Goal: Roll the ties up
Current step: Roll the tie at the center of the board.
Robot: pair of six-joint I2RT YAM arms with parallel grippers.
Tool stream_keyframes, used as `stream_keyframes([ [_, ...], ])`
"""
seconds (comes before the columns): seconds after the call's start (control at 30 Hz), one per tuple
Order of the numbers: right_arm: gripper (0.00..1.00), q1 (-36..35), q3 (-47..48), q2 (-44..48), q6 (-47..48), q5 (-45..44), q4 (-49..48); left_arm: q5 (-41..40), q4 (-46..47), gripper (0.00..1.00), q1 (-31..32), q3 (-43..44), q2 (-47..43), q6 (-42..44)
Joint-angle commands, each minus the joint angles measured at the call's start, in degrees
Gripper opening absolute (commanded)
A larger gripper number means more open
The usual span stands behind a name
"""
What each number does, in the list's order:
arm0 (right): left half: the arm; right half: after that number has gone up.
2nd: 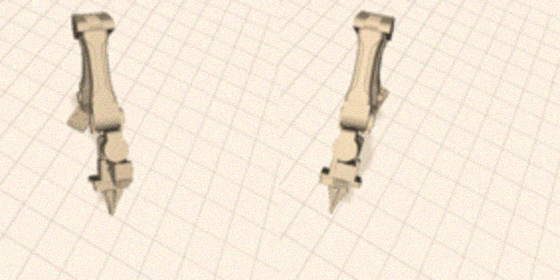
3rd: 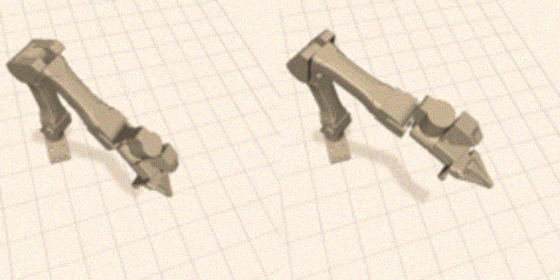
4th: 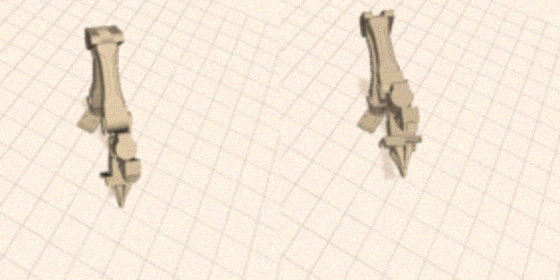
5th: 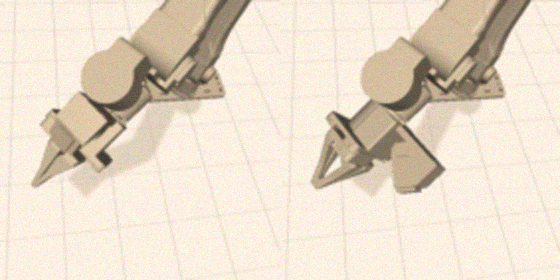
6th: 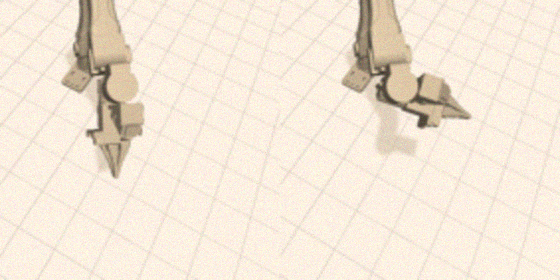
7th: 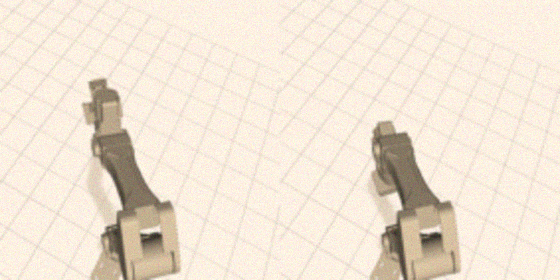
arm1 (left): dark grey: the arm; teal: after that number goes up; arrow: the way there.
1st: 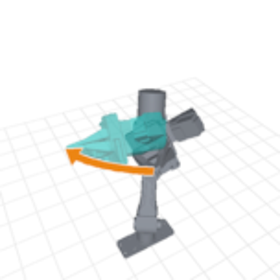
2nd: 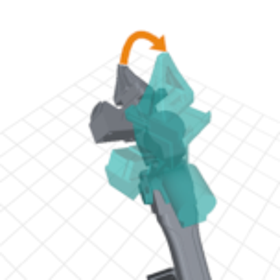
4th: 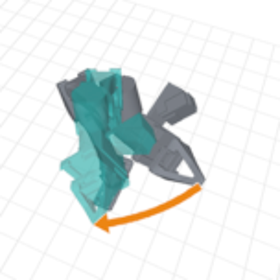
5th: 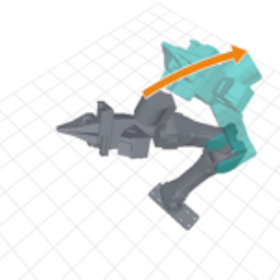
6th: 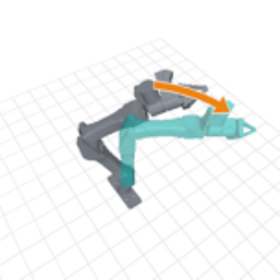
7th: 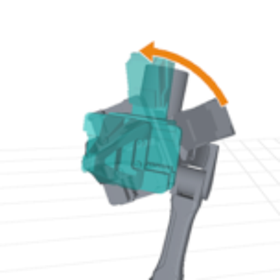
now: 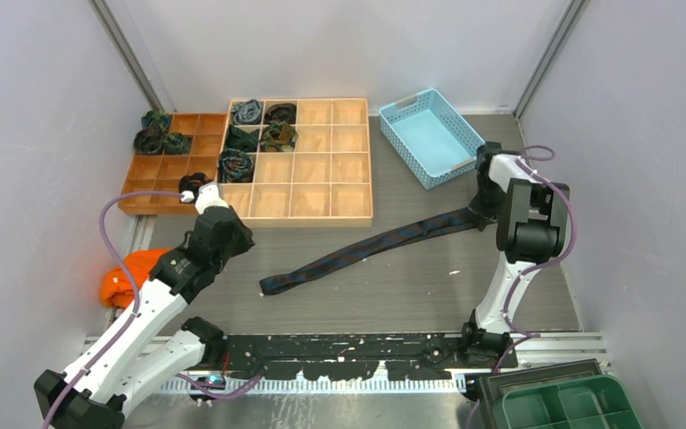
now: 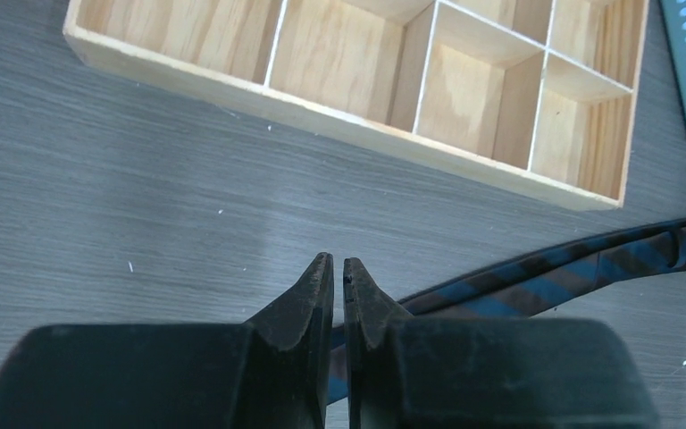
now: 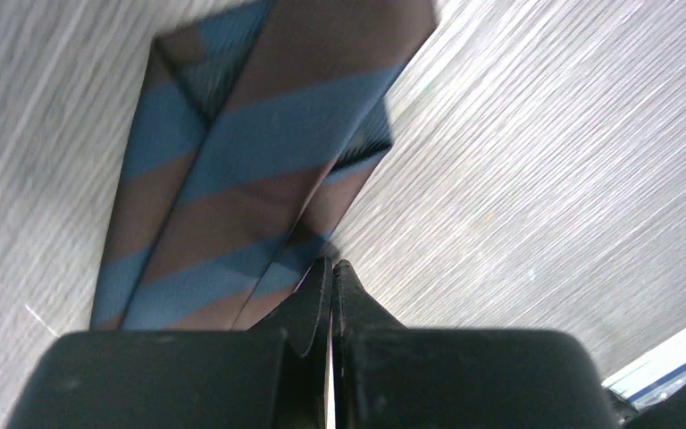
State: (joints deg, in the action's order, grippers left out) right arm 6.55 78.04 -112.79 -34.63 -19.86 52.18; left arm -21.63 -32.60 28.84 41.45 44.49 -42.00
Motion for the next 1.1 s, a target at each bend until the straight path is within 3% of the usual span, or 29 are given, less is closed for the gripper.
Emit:
stream_keyframes([
  [0.0,0.01,0.96,3.31,0.83,0.46,-0.04,-2.1,0.9,2.31,0.11,-0.36,-1.96,-0.74,-1.74],
  [0.13,0.01,-4.81,2.23,10.33,0.18,-2.33,-1.3,0.47,3.18,0.09,-0.69,-2.95,1.74,-0.89],
  [0.27,0.01,-21.7,-2.66,18.47,-1.29,-0.98,-0.82,1.43,4.95,0.04,-1.24,-3.17,5.95,-1.38],
  [0.37,0.01,-32.42,-6.66,20.26,-3.65,1.8,-1.81,3.93,7.43,0.02,-1.33,-3.92,7.92,-2.45],
  [0.5,0.01,-40.1,-9.77,20.21,-6.81,4.03,-3.62,5.13,9.06,0.02,-1.41,-4.26,9.38,-3.19],
  [0.77,0.01,-44.78,-15.04,16.96,-10.13,7.24,-7.75,4.59,13.26,0.0,-1.89,-6.03,13.49,-4.14],
  [1.07,0.01,-41.88,-9.45,6.93,-7.75,2.32,-5.25,4.71,14.16,0.0,-2.97,-7.37,15.76,-4.67],
])
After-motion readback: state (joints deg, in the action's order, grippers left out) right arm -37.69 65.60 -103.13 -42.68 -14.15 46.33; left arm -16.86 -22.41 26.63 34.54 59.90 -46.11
